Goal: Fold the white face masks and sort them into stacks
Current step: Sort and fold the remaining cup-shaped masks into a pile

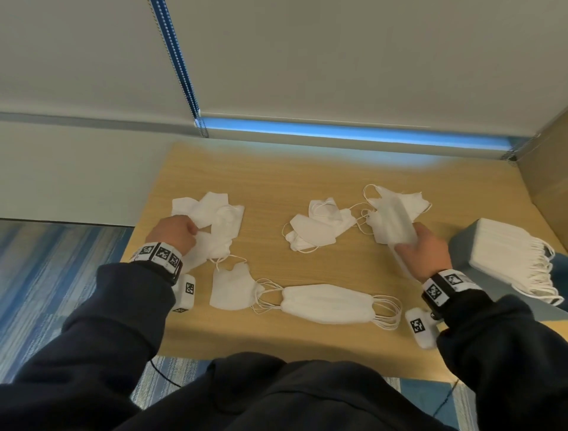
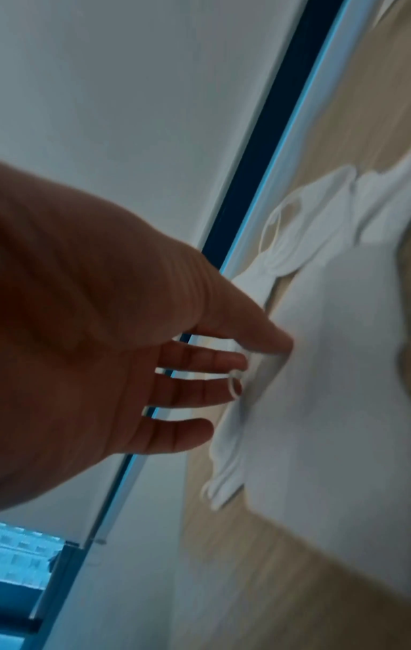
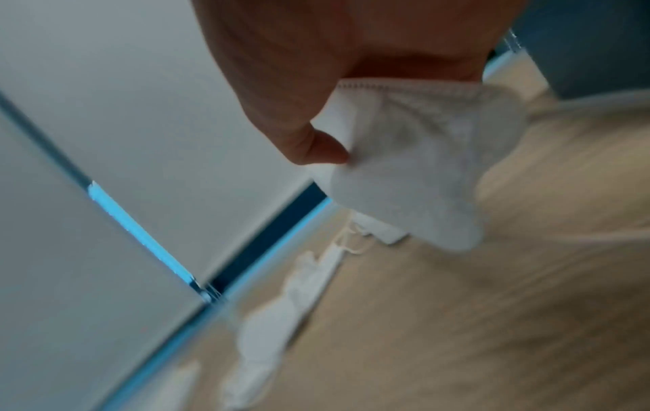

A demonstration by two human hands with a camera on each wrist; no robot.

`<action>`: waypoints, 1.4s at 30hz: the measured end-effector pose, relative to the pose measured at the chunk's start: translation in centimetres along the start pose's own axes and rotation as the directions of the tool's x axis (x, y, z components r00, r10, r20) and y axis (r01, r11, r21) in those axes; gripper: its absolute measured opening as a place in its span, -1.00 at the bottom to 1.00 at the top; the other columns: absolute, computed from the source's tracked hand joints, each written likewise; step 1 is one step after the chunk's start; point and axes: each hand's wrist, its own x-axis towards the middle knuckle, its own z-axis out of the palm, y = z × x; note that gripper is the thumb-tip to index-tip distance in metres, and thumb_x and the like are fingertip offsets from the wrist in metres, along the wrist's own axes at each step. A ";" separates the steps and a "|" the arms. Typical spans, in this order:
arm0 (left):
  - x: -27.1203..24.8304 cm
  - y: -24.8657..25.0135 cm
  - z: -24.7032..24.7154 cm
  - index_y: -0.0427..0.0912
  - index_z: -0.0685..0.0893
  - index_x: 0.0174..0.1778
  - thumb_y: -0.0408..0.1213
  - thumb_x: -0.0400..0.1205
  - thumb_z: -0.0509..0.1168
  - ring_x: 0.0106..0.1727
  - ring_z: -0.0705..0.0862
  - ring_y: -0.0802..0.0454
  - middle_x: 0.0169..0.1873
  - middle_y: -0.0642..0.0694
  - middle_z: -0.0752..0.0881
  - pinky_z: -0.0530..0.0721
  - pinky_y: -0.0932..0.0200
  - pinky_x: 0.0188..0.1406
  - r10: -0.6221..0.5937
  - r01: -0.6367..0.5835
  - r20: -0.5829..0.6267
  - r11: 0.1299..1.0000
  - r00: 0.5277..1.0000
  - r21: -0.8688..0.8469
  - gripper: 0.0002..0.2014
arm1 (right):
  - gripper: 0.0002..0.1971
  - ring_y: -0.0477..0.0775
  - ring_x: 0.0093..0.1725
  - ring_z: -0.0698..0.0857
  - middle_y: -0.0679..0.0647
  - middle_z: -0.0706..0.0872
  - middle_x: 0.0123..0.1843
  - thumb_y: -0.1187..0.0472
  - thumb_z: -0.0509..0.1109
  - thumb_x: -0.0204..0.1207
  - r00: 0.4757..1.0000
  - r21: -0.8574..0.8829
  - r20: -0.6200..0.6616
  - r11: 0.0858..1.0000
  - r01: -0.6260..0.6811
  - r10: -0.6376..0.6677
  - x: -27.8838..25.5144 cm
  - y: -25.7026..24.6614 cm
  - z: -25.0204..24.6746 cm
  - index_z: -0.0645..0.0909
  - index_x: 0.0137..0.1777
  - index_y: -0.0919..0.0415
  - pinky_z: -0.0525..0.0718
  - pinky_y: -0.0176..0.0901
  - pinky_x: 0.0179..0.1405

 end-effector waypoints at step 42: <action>-2.9 9.7 -2.5 -0.10 0.73 -0.29 -0.03 0.43 0.66 -0.23 0.62 0.03 -0.27 0.00 0.75 0.61 0.09 -0.20 0.260 -0.370 -0.299 0.831 0.918 -0.414 -0.71 | -0.76 0.29 0.08 0.82 0.25 0.81 0.28 0.28 0.41 0.64 0.883 0.864 0.466 0.241 -0.442 -0.054 -8.5 -7.1 -0.3 0.80 0.23 0.28 0.83 0.16 -0.09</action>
